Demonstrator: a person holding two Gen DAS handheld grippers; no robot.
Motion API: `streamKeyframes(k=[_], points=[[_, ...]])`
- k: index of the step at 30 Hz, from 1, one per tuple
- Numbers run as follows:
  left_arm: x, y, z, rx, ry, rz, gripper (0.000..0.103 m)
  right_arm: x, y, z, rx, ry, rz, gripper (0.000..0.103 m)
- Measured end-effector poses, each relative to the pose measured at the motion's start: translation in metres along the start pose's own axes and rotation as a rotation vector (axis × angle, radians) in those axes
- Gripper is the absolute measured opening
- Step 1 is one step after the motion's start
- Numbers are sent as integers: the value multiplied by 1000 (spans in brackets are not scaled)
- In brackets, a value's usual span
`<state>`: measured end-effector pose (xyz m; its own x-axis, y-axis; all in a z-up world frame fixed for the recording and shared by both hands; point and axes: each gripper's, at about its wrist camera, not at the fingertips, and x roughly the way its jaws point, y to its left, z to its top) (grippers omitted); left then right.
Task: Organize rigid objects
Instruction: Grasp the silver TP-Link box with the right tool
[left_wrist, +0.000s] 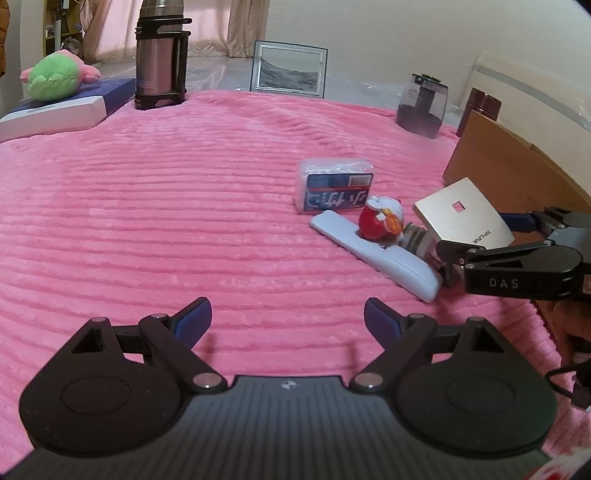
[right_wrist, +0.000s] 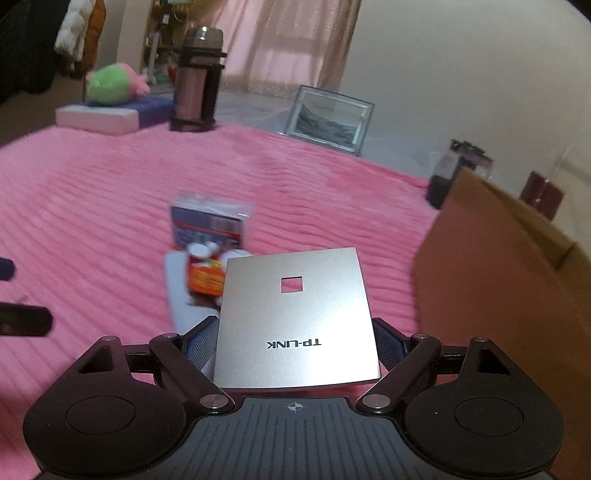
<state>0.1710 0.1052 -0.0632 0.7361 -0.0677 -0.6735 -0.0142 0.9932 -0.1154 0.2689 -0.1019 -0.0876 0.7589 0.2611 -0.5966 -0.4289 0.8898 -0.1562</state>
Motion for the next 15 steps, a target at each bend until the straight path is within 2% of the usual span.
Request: streamKeyframes(k=[5, 15], points=[[1, -5, -1, 7, 6, -14, 87, 1, -5, -5, -33, 36, -74, 83], [3, -4, -3, 3, 8, -16, 87, -7, 1, -18, -104, 91, -60, 83]])
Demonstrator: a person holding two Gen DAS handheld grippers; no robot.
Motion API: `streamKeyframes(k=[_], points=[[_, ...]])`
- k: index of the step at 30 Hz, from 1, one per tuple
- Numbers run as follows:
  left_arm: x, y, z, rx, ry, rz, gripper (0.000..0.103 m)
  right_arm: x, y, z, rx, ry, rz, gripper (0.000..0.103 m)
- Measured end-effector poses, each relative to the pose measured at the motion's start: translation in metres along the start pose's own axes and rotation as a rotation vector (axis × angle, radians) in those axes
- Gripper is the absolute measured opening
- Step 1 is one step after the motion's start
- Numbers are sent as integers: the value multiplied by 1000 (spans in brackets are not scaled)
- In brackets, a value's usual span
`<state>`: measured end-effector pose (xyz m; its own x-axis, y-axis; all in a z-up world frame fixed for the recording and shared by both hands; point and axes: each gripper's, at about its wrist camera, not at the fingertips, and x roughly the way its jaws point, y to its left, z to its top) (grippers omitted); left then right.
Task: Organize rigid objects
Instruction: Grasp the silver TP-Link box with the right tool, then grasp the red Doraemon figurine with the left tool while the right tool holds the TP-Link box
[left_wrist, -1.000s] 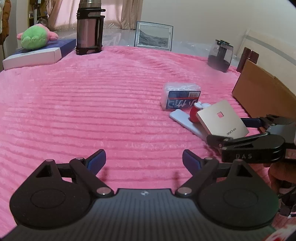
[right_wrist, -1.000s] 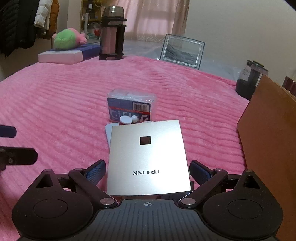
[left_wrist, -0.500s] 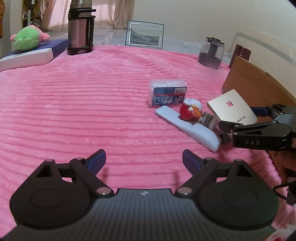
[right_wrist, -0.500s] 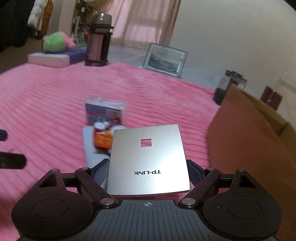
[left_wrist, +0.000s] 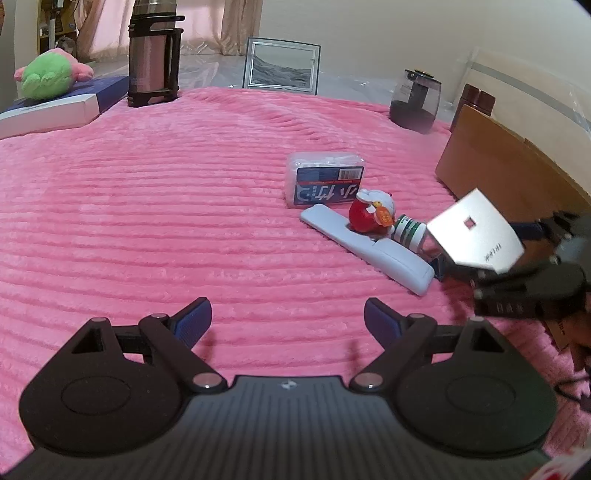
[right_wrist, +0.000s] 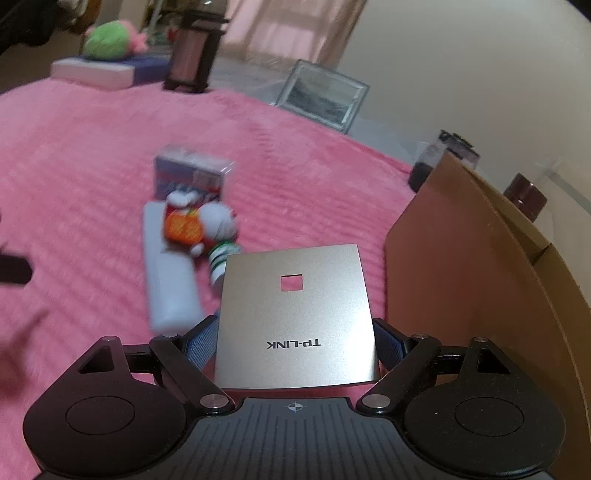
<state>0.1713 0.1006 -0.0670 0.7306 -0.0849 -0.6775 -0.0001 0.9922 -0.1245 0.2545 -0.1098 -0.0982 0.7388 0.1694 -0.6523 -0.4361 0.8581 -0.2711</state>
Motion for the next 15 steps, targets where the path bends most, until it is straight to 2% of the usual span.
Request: streamKeyframes(k=[5, 9, 15], points=[[1, -2, -1, 3, 5, -14, 87, -3, 18, -16, -105, 36, -15, 83], [-2, -5, -2, 12, 2, -22, 87, 1, 24, -13, -138, 51, -52, 83], [-5, -4, -2, 7, -14, -40, 87, -2, 16, -4, -21, 49, 78, 83]])
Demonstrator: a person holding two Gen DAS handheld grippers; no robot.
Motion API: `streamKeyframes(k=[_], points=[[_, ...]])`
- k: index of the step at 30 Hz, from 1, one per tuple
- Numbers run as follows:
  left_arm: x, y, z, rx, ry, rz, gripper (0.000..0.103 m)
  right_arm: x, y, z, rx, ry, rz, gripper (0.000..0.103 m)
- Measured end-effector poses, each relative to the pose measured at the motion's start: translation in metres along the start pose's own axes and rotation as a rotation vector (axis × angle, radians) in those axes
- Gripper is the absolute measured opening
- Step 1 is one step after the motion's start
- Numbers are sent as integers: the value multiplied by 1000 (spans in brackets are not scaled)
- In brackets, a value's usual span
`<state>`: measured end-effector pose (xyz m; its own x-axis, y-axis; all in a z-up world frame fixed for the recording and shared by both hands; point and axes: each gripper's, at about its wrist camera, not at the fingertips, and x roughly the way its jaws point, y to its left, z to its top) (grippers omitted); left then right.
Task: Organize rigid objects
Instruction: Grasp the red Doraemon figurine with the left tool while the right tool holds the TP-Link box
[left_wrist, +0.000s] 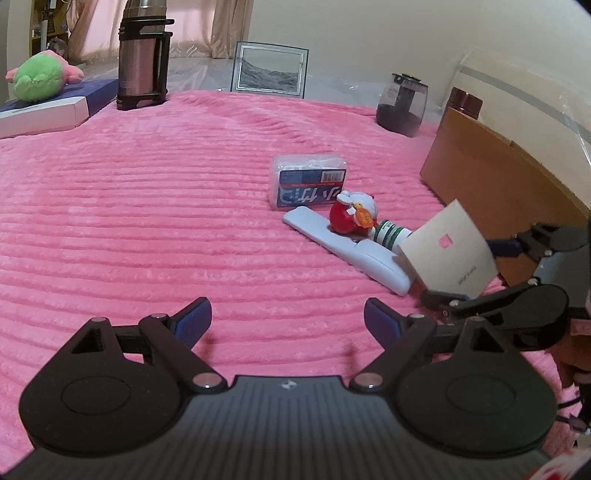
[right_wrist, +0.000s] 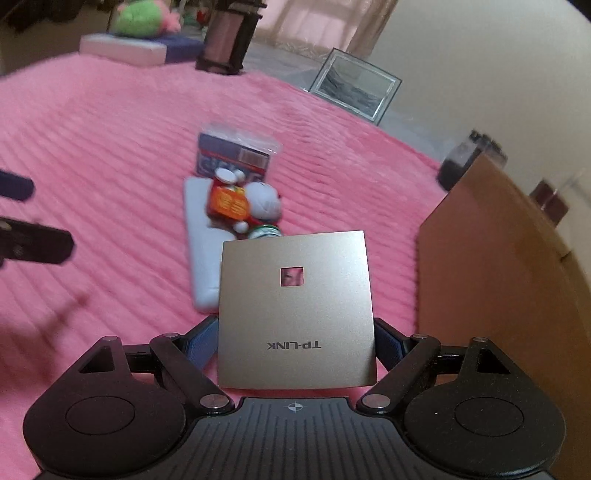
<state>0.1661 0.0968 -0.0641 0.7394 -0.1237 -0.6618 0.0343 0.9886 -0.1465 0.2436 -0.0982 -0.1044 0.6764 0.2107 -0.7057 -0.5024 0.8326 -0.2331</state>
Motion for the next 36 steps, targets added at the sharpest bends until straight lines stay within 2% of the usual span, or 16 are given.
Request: streamKeyframes(k=[5, 9, 13, 15, 20, 25, 31, 36], points=[[0, 2, 0, -1, 6, 3, 87, -10, -10, -13, 151, 19, 143, 83], [4, -2, 2, 17, 9, -30, 87, -27, -21, -29, 260, 20, 162, 83], [11, -12, 9, 40, -5, -129, 86, -45, -23, -43, 298, 14, 164, 83], [15, -16, 14, 60, -8, -154, 84, -50, -22, -47, 304, 12, 162, 83], [31, -24, 35, 107, -23, -146, 74, -52, -24, -51, 329, -12, 152, 83], [54, -39, 53, 267, -44, -145, 63, -50, -26, -45, 340, -62, 137, 83], [90, -50, 65, 464, -24, -168, 57, -38, -29, -34, 341, -77, 130, 83], [113, -54, 69, 532, -3, -209, 48, -30, -30, -33, 345, -74, 128, 83]])
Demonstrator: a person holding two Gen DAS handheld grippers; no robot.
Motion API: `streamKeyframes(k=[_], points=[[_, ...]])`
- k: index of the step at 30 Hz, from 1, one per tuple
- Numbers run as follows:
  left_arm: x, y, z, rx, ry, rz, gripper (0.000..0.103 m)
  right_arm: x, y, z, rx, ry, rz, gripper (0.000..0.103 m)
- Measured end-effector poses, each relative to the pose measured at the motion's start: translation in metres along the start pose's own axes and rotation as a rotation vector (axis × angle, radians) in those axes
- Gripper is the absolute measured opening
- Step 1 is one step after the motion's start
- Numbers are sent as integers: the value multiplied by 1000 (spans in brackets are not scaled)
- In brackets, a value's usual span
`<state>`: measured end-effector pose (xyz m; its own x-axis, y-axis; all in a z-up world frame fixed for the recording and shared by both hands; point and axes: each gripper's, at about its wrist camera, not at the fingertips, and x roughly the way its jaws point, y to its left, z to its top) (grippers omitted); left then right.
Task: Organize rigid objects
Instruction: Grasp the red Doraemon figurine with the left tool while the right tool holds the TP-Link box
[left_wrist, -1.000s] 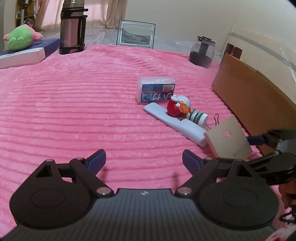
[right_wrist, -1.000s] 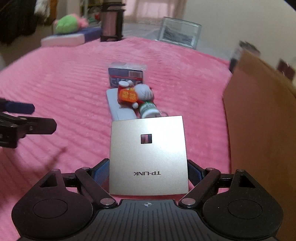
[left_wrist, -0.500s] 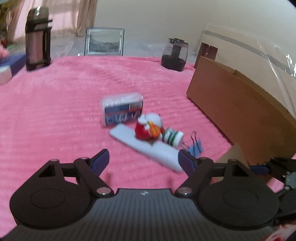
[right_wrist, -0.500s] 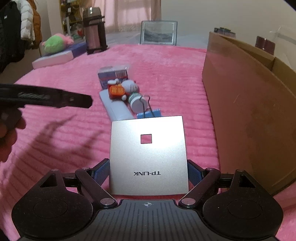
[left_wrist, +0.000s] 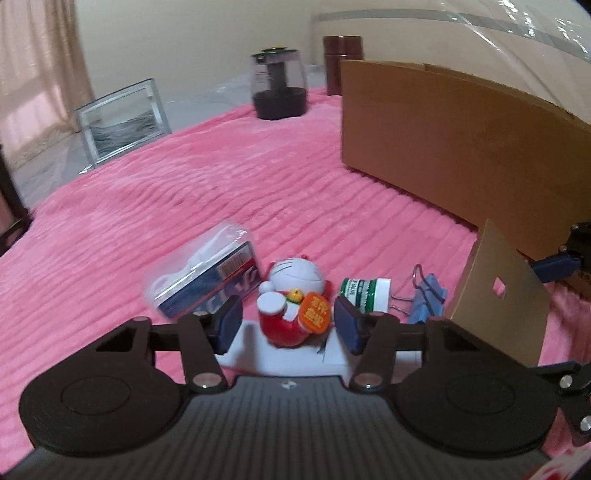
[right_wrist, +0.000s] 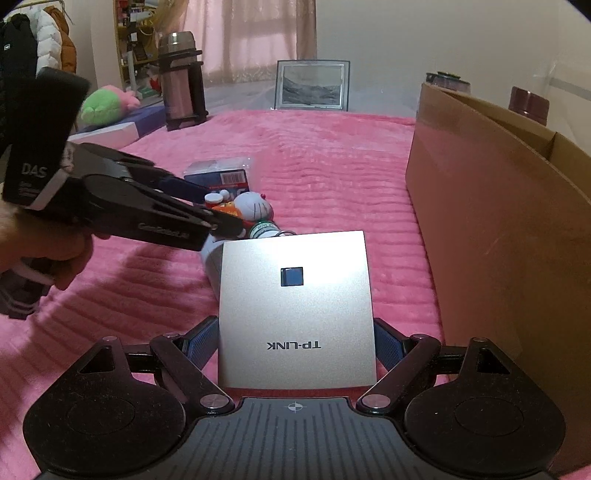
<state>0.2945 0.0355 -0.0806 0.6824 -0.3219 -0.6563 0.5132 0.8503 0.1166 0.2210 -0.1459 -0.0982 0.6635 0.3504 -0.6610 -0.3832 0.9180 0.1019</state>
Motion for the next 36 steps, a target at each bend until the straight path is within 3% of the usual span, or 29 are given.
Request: streamKeyframes(k=[4, 12, 16, 21, 25, 33, 36], points=[[7, -1, -1, 18, 14, -15, 37, 3, -1, -1, 2, 6, -2, 83], [-44, -12, -12, -80, -30, 45, 37, -6, 0, 0, 2, -3, -5, 83], [-85, -21, -33, -203, -33, 66, 37, -16, 2, -3, 4, -9, 4, 83], [-110, -41, -73, -292, 3, 106, 37, -22, 5, -12, 16, 8, 14, 83], [-111, -50, -88, -304, 12, 151, 52, -25, 8, -16, 19, 17, 14, 83], [-98, -45, -81, -293, 7, 158, 52, -26, 13, -17, 19, 15, 12, 83], [-92, -42, -76, -286, 38, 147, 44, -24, 14, -17, 21, 19, 14, 83]])
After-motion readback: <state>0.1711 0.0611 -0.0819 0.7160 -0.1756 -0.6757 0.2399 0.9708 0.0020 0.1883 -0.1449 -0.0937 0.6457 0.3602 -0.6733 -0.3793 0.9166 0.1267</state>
